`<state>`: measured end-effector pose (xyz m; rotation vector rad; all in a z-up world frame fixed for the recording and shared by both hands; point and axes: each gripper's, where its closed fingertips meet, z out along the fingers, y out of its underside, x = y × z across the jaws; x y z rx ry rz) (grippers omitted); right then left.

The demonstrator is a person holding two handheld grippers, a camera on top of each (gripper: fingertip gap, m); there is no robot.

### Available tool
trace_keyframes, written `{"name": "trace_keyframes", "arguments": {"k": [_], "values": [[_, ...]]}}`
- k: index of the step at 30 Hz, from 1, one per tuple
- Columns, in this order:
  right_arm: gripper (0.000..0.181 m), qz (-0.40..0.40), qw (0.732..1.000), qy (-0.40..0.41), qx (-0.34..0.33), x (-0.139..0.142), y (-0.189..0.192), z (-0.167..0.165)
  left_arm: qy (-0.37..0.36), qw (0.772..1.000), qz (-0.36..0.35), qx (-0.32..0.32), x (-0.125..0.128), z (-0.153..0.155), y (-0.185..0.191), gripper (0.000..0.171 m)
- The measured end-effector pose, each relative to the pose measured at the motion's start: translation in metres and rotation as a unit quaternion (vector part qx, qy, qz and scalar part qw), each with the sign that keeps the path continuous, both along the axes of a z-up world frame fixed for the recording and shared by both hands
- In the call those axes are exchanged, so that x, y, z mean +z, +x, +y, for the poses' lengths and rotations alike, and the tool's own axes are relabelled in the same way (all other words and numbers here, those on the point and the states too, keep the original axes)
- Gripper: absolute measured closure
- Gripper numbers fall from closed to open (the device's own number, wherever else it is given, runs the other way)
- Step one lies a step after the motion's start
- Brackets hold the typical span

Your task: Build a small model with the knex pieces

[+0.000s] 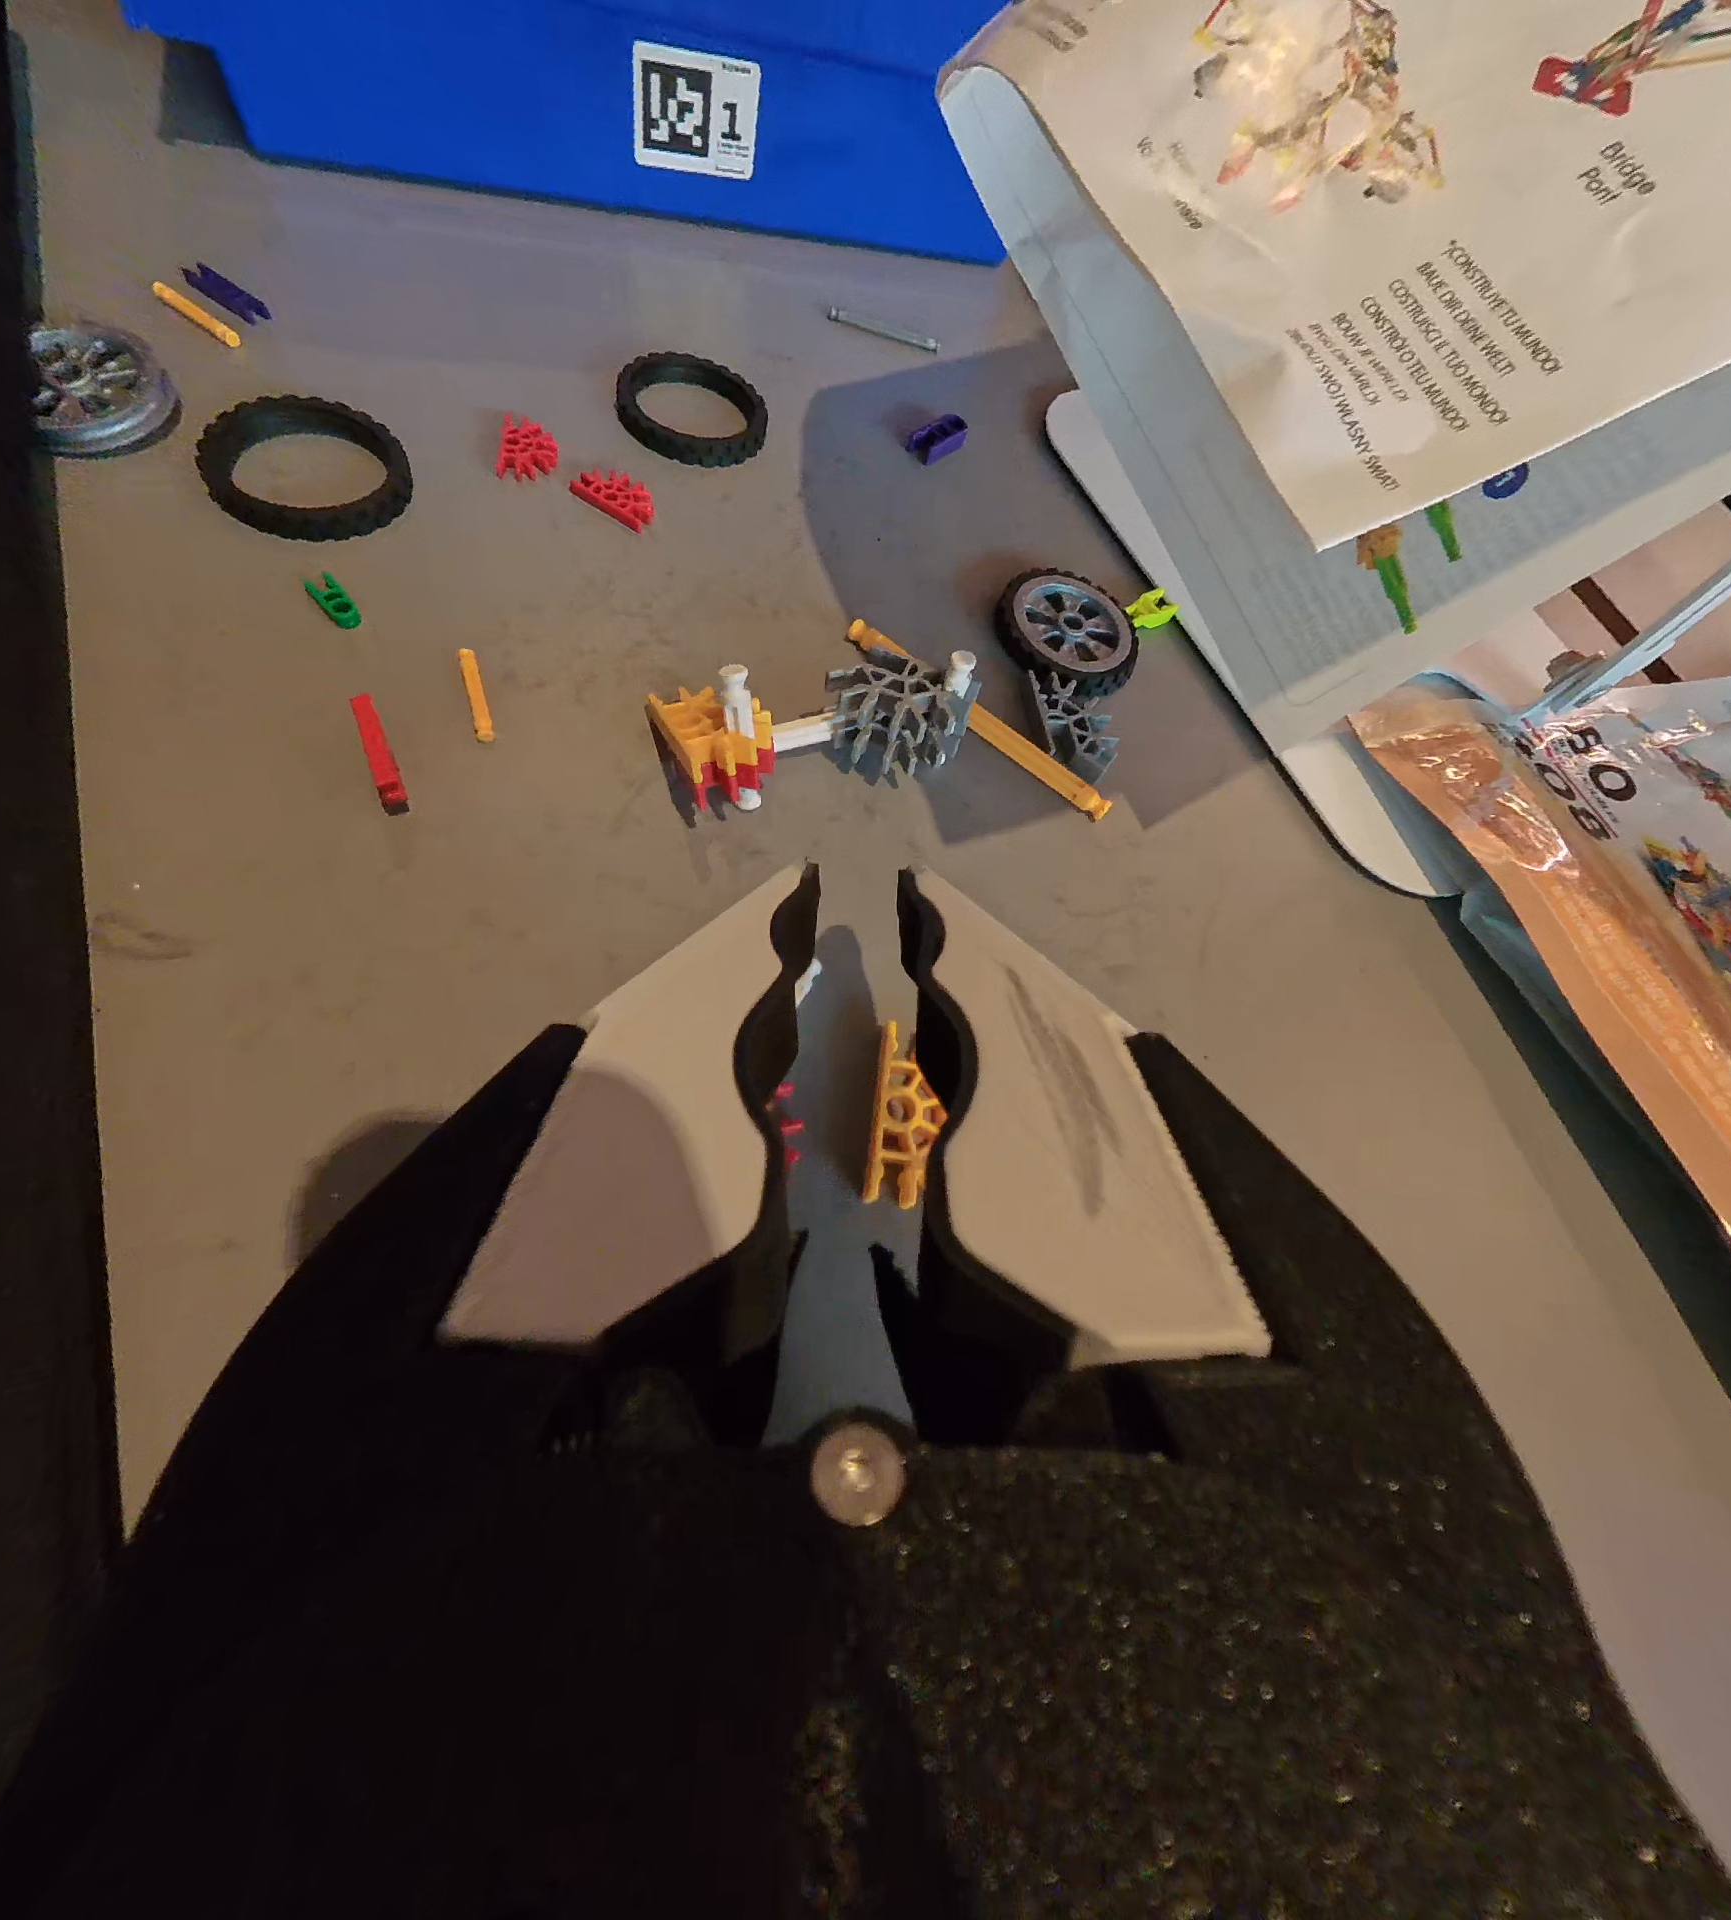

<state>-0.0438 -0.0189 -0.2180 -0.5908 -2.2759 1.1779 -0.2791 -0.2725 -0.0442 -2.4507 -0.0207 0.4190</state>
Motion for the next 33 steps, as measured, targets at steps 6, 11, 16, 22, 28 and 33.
{"name": "trace_keyframes", "arguments": {"k": [6, 11, 16, 22, 28, 33], "values": [[0.167, 0.009, 1.0, 0.003, -0.007, 0.006, 0.003, 0.005, -0.057, 0.986, 0.005, -0.154, -0.036, 0.102, 0.176, 0.171], [0.167, 0.016, 1.0, 0.011, -0.001, 0.008, 0.007, 0.003, -0.12, 0.967, -0.049, -0.217, -0.113, 0.142, 0.261, 0.171], [0.167, 0.018, 1.0, 0.022, 0.011, 0.008, 0.013, -0.001, -0.147, 0.965, -0.089, -0.199, -0.168, 0.152, 0.269, 0.171], [0.167, 0.02, 0.999, 0.031, 0.019, 0.007, 0.016, -0.005, -0.164, 0.961, -0.136, -0.178, -0.189, 0.147, 0.265, 0.17], [0.167, 0.016, 0.999, 0.027, 0.018, 0.008, 0.016, -0.004, -0.148, 0.962, -0.16, -0.165, -0.187, 0.145, 0.266, 0.16], [0.167, 0.012, 0.999, 0.021, 0.027, 0.009, 0.019, -0.009, -0.128, 0.972, -0.149, -0.129, -0.182, 0.144, 0.258, 0.158]]}}
